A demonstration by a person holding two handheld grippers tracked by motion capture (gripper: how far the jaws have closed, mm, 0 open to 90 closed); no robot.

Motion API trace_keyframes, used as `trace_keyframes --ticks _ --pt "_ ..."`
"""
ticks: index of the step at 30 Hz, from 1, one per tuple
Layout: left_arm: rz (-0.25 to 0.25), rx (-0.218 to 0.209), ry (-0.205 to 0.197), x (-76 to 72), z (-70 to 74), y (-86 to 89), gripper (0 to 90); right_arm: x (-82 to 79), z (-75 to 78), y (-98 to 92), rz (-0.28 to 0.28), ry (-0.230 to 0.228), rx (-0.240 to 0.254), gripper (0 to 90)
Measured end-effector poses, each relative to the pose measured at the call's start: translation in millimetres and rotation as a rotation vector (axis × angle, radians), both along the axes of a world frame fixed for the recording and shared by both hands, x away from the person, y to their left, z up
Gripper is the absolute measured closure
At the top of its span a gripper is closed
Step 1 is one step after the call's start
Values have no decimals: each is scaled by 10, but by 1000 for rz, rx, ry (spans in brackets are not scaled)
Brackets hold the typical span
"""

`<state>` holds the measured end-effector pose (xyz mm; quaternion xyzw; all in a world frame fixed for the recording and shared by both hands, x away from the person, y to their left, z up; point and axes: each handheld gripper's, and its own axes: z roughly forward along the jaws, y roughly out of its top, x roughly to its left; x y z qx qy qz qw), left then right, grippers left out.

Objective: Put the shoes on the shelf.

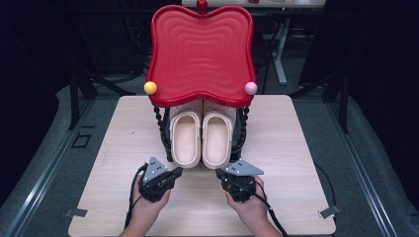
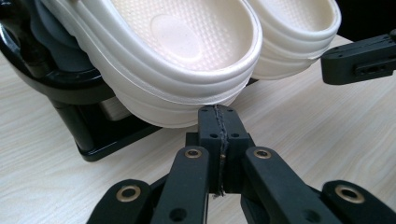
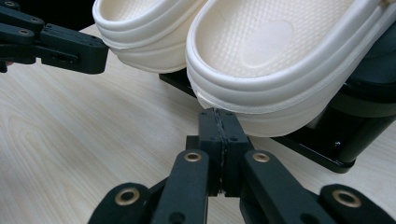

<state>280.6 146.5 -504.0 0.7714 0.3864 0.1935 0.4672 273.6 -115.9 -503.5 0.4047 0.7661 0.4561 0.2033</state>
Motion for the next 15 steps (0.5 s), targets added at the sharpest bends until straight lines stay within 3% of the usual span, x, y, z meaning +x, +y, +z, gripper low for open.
trace_keyframes --ticks 12,15 --pt "40 4 -2 75 61 97 900 22 52 -61 -50 -20 -49 900" --pt "44 3 -2 135 89 95 900 69 68 -97 -66 -10 -39 900"
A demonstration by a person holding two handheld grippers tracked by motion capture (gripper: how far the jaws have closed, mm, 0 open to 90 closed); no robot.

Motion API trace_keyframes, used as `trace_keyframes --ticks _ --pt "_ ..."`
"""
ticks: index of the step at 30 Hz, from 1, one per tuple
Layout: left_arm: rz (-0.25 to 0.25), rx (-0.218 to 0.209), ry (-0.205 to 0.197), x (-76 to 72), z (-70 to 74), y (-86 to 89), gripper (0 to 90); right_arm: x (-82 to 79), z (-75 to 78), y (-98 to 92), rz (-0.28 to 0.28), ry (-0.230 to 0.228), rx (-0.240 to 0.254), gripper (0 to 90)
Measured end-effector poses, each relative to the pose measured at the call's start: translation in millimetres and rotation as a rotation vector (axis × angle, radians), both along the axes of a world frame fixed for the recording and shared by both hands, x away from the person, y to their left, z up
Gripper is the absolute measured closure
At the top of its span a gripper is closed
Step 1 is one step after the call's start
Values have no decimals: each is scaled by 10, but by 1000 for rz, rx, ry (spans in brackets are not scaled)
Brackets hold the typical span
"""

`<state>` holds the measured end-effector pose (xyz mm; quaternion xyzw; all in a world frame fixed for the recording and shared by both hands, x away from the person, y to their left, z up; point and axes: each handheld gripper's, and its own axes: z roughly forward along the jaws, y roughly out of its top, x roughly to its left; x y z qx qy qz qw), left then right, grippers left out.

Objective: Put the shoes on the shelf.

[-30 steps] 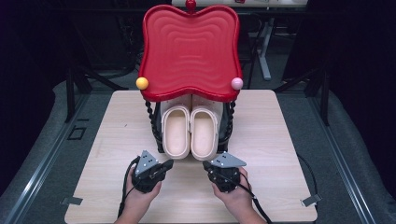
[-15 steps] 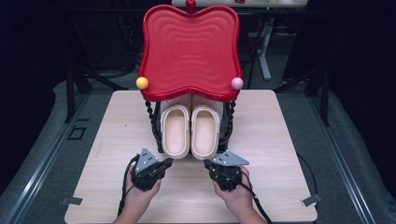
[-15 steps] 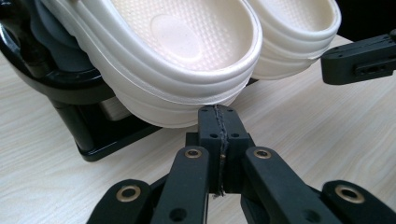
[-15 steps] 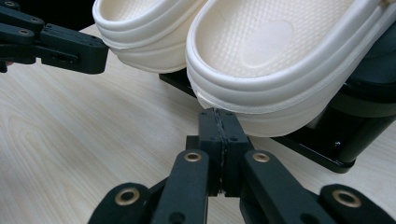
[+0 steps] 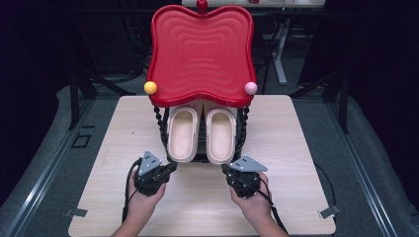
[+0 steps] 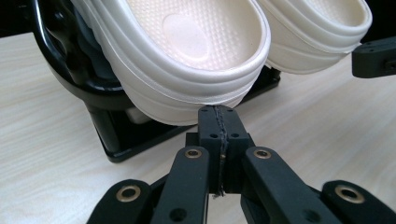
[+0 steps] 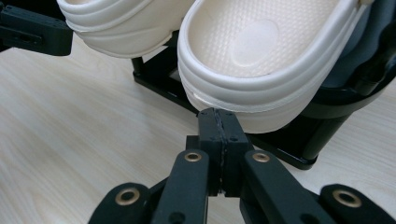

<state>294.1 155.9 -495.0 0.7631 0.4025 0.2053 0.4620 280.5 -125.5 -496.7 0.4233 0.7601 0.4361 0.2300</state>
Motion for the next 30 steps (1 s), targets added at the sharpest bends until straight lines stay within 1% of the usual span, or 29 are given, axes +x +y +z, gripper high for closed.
trace_keyframes --ticks 1,4,5,7,11,14,15,16,20,23,26,29,30 --pt "0 0 0 0 0 0 900 0 0 0 0 0 0 900" --pt "9 -4 -9 87 43 -12 900 45 27 -19 -15 -9 5 900" --pt "9 -4 -9 87 43 -12 900 56 34 -22 -16 -9 5 900" --pt "22 -2 -7 159 64 -15 900 84 45 -22 -21 -14 7 900" --pt "30 0 -4 223 86 -17 900 129 70 -22 -29 -20 5 900" --pt "41 -7 -5 292 113 -23 900 197 100 -18 -41 -30 4 900" --pt "41 -7 -5 292 113 -23 900 197 100 -18 -41 -30 4 900" --pt "42 0 -5 317 122 -25 900 250 114 -19 -50 -27 11 900" --pt "45 3 2 394 156 -57 900 342 127 -9 -61 -30 22 900" --pt "46 3 1 436 153 -89 900 409 125 1 -73 -22 22 900" --pt "47 8 13 482 123 -129 900 464 124 9 -78 -15 28 900" --pt "45 9 19 502 102 -156 900 494 123 30 -75 -15 33 900" --pt "42 14 21 509 96 -170 900 503 122 39 -77 -15 27 900"
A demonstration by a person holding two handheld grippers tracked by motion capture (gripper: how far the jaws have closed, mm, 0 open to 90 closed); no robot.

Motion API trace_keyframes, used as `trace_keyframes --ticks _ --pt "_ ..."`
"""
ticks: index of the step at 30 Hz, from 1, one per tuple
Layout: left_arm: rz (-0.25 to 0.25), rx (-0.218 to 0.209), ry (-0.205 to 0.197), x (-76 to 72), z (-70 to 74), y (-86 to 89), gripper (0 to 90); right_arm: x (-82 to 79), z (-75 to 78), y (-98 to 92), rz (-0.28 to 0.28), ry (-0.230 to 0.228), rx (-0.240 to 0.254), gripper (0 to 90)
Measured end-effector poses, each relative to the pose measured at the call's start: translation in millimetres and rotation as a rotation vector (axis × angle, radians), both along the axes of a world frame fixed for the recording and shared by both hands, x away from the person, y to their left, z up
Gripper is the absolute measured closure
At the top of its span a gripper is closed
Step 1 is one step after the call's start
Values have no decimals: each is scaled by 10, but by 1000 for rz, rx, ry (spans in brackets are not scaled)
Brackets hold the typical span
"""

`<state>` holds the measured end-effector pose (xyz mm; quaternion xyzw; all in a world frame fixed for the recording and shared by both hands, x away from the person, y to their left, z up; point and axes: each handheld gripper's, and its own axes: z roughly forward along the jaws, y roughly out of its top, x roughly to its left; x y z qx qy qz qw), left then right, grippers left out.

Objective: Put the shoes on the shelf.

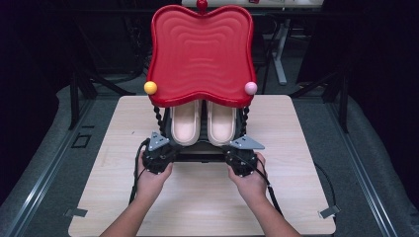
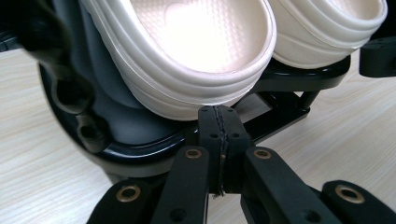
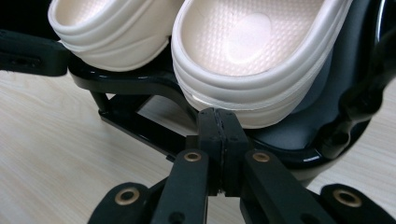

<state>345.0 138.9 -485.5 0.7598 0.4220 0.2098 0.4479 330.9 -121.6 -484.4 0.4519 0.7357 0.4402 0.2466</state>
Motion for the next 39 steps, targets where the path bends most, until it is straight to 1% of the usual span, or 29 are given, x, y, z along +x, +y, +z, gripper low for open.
trace_keyframes --ticks 2,5,7,13,16,19,23,25,28,30,31,33,34,37,39 --pt "-2 -3 1 14 -9 -30 900 24 -7 16 1 4 -5 900" --pt "-2 -8 2 30 -15 -71 900 55 -25 43 -3 7 -1 899" --pt "-5 -4 9 46 -18 -106 900 70 -36 60 -6 8 0 898" --pt "-7 2 8 78 -10 -168 900 113 -60 104 -4 16 8 893" --pt "-3 10 7 87 -20 -169 900 122 -64 118 -4 14 11 892" --pt "-1 10 10 94 -28 -157 900 130 -70 122 -4 15 13 884" --pt "3 21 3 95 -31 -156 900 137 -75 133 -2 14 25 876" --pt "11 10 8 102 -42 -151 900 145 -77 143 0 20 39 871" --pt "9 6 7 105 -50 -136 897 145 -81 152 4 15 29 865" --pt "7 8 -4 95 -58 -133 886 140 -80 150 10 15 27 849" --pt "10 1 -5 90 -59 -131 877 135 -77 147 11 15 24 843" --pt "11 -1 -10 72 -47 -108 865 123 -78 136 6 13 24 836" --pt "14 -2 -16 60 -39 -100 858 119 -76 123 12 13 23 836" --pt "17 -6 -42 19 10 -72 836 92 -60 97 14 19 26 835" --pt "21 -8 -56 0 53 -52 827 69 -40 77 24 17 10 830"
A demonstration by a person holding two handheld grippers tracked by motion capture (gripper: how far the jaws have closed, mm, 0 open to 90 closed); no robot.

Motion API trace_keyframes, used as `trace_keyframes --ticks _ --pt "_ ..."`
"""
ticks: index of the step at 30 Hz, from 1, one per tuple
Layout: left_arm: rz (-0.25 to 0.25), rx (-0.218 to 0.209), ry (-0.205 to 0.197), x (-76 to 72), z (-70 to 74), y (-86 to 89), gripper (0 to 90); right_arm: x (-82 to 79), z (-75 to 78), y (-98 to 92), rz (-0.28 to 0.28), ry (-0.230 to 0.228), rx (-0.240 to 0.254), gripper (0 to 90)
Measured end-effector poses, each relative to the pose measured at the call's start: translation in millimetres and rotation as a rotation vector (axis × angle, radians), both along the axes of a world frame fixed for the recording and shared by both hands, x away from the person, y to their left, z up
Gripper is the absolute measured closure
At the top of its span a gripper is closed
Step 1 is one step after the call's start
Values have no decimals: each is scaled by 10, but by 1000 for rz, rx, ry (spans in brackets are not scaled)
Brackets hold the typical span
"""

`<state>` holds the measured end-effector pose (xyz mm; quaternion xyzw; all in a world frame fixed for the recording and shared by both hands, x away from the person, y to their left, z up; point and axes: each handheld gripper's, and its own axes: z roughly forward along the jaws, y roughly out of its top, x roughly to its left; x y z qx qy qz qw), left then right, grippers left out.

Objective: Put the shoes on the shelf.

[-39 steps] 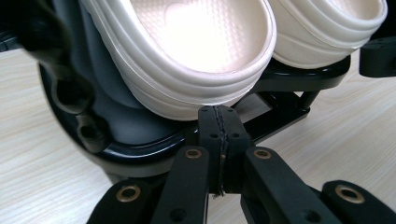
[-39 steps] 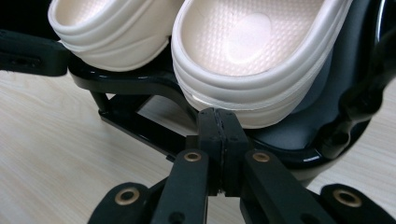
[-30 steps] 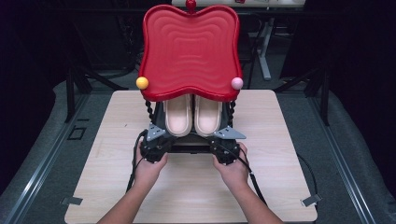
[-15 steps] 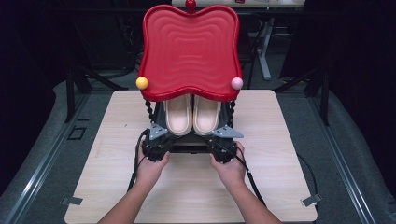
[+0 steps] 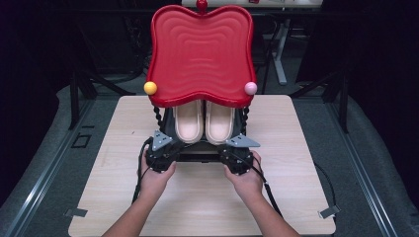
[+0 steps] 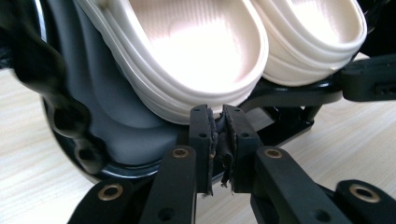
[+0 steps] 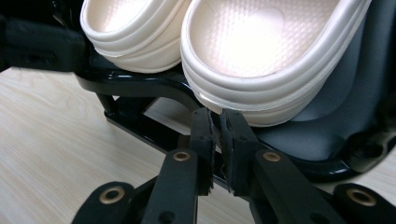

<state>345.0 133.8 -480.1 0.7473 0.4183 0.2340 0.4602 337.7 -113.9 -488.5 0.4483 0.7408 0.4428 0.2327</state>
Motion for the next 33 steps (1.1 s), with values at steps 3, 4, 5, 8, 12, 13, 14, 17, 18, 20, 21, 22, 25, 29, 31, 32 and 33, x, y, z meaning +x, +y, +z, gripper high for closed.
trace_keyframes --ticks 3,4,5,8,12,13,14,17,18,20,21,22,25,29,31,32,33 --pt "8 -13 -19 -9 63 27 796 -7 13 -12 6 6 -25 813" --pt "11 -9 -22 -8 87 39 782 7 11 -16 6 11 -28 813" --pt "17 -15 -27 -5 96 40 768 20 9 -21 5 18 -18 813" --pt "22 -20 -32 7 122 50 738 60 2 -20 13 40 24 813" --pt "29 -18 -32 20 115 46 720 106 10 34 28 44 7 813" --pt "29 -17 -32 25 115 49 714 112 12 48 27 47 2 813" --pt "29 -17 -34 26 116 51 707 121 7 67 24 40 0 813" --pt "30 -20 -39 26 121 55 679 129 -17 86 35 40 4 757" --pt "31 -19 -43 27 125 60 666 120 -23 85 38 43 1 749" --pt "35 -21 -45 30 135 72 641 99 -47 80 29 47 -19 744" --pt "35 -19 -45 32 142 81 633 83 -57 70 31 45 -15 740" --pt "38 -19 -48 31 147 86 623 57 -60 53 30 42 -14 736" --pt "43 -26 -56 37 156 90 597 -45 -24 -27 18 19 11 715" --pt "50 -23 -59 73 168 68 562 -132 109 -122 -15 -57 22 660" --pt "59 -26 -64 90 171 42 551 -110 175 -144 -32 -71 31 638" --pt "61 -30 -67 100 172 28 541 -88 195 -151 -42 -76 50 626" --pt "64 -33 -70 111 173 15 533 -63 216 -162 -50 -77 49 616"
